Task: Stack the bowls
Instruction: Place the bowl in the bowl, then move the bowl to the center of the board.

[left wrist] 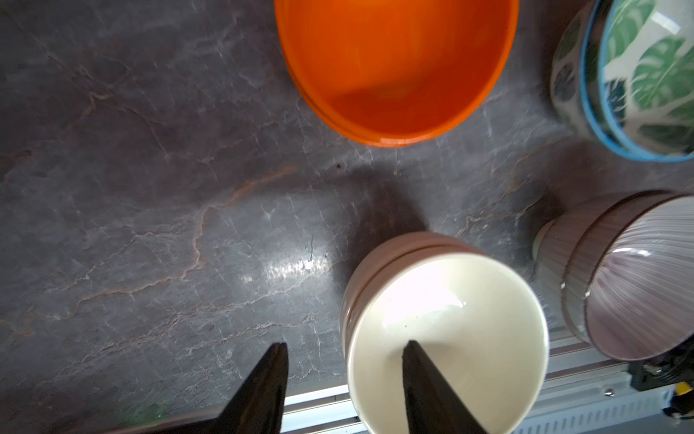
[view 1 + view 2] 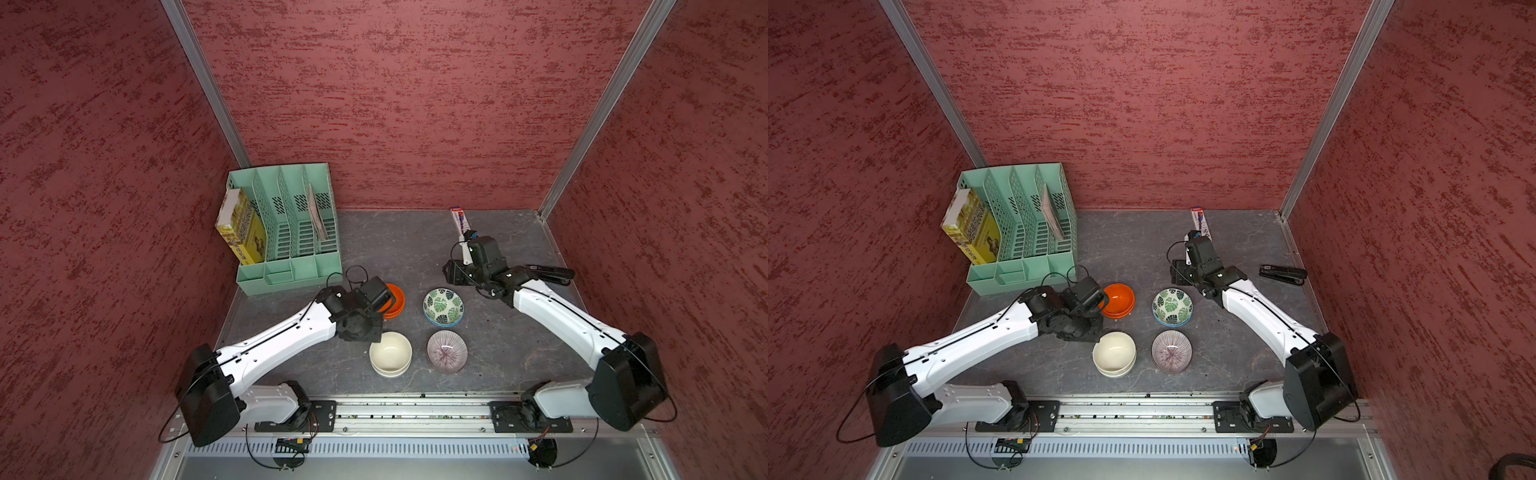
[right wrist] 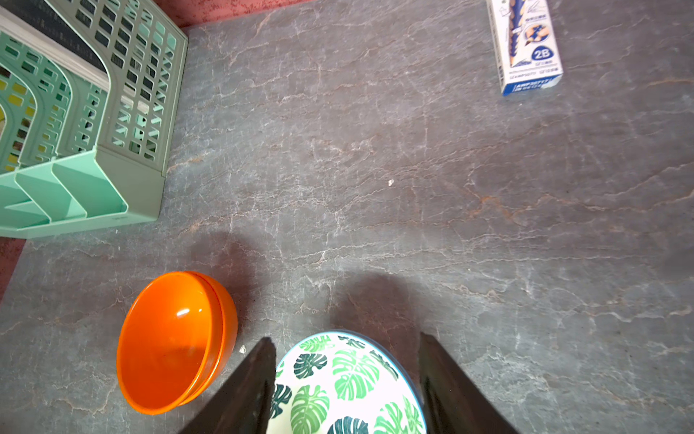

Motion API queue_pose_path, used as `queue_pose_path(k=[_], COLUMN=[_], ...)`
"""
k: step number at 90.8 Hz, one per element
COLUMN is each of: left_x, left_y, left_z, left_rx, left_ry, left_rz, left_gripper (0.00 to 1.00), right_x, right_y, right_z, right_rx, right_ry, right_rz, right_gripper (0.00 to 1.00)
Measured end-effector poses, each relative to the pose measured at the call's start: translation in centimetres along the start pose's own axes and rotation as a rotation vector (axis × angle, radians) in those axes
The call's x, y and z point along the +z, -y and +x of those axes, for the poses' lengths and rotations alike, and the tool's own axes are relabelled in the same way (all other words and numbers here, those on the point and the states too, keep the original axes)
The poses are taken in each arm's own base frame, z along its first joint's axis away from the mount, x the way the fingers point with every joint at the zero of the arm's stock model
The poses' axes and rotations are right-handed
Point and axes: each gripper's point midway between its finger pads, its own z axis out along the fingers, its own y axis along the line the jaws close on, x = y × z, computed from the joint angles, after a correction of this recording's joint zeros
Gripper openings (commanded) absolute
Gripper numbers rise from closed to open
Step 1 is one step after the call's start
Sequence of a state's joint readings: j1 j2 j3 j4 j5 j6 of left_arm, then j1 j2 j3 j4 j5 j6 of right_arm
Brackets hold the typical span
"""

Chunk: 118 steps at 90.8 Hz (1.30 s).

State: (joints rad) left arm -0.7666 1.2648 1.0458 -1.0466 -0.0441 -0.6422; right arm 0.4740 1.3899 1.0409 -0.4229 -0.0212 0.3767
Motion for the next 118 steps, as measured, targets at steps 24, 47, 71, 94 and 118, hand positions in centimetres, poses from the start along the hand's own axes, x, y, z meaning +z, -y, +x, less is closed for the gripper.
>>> queue_pose_path(k=[24,47,71,94,118], left_x=[2.3,6.6,8.1,10.3,11.3], left_y=[-2.6,-1.5,-1.8,-2.0,-1.7], left_z=[-7.2,-9.6,-10.4,-9.6,-9.5], left_rx=[-0.182,-0.166,-0.122,-0.066,-0.031], left_ry=[0.066,0.02,0.009,-0.051,-0.062], left_rz=[-0.002,-0.037,-0.087,-0.118,-0.114], left_gripper=[0.53,0.54,0.51,0.42,0.3], right_x=[0.1,0.2,0.2,0.5,0.5], right_y=[-0.2,-0.3,-0.3,-0.3,-0.3], right_z=[0.2,0.4,0.4,0.6,0.6], right_rx=[-0.003,-0.009,-0.016,-0.02,-0.02], right_ry=[-0.005,-0.012,-0.012,-0.02,-0.02], right_rz=[-0.003,-0.004,-0.005,-0.003,-0.002], right_gripper=[0.63,0.63,0.63,0.63,0.63])
